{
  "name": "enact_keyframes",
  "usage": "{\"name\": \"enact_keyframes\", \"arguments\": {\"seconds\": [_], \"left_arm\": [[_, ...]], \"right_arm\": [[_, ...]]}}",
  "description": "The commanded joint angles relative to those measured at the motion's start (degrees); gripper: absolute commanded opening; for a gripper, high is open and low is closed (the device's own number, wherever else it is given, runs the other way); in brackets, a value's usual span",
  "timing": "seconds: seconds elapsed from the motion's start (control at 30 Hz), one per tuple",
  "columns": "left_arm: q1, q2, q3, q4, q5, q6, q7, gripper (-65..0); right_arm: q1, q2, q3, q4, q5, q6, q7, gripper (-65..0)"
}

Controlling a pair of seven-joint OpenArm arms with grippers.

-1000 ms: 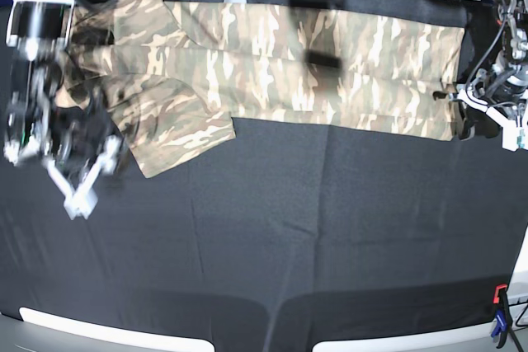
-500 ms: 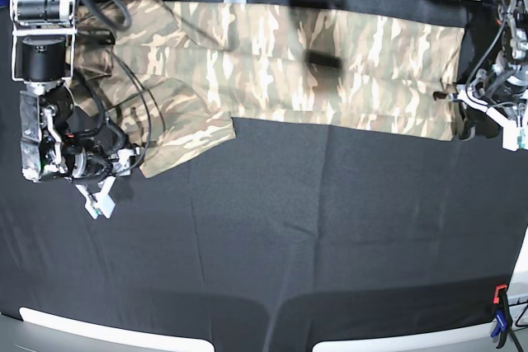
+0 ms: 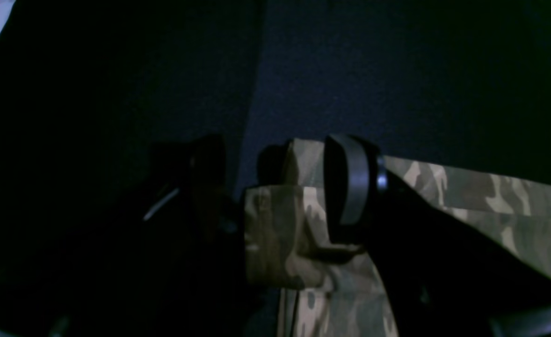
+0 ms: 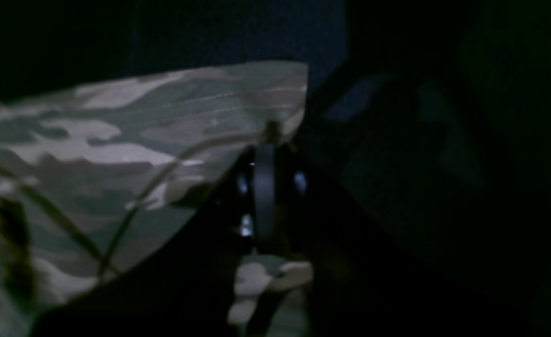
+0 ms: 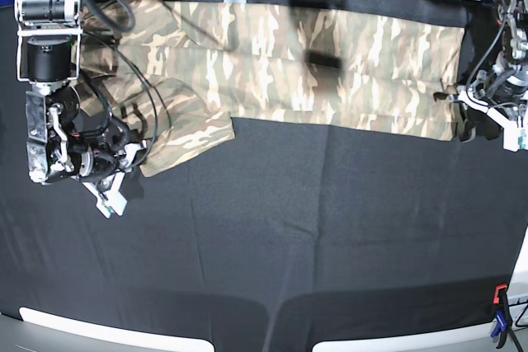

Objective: Layout the t-shirt on the table in an organized manner, then fold the t-shirt properly
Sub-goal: 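Grasp the folded strip end with the right gripper and fold it inward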

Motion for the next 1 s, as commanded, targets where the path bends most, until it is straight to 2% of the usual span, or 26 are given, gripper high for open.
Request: {"name": "enact_keyframes", "arguments": {"seconds": [0.0,0.1,0.17,0.33,0.47,0.6,0.7,0.97], "left_arm": [[-0.59,-0.81,-0.35,1.11,-0.52,-0.04,-1.55,-33.2],[-0.59,-0.81,-0.37,1.11,-0.52,-0.04,-1.55,-33.2],[-0.59,-0.81,-0.37,1.11,-0.52,-0.04,-1.55,-33.2],[-0.44,-0.79,-0.37,1.11,-0.5,-0.07,-1.53,-33.2],[-0.44,-0.81,-0.37,1.11,-0.52,-0.07,-1.55,-33.2],[-0.44,-0.81,-0.37,1.11,-0.5,-0.07,-1.55,-33.2],[-0.44,-0.81,-0.37,1.11,-0.5,-0.04,-1.55,-33.2],[-0.44,-0.79,-0.37,1.11,-0.5,-0.04,-1.55,-33.2]], "right_arm": [[1.42,0.83,0.26,0.79,-0.92,0.5,1.33,-65.0],[1.42,1.25,0.26,1.18,-2.21,1.2,3.43,-65.0],[1.18,1.99,0.31,3.02,-2.29,4.34,4.68,-65.0],[-3.78,5.09,0.46,14.6,-2.29,4.0,5.55,-65.0],[-12.02,6.95,1.92,27.52,-2.01,1.44,6.1,-65.0],[-22.32,6.82,4.35,40.02,-1.88,1.14,7.1,-65.0],[-30.34,6.84,6.1,48.89,-1.86,-0.85,8.81,-65.0],[-46.6,6.8,6.8,62.64,0.46,-1.38,10.14,-65.0]]}}
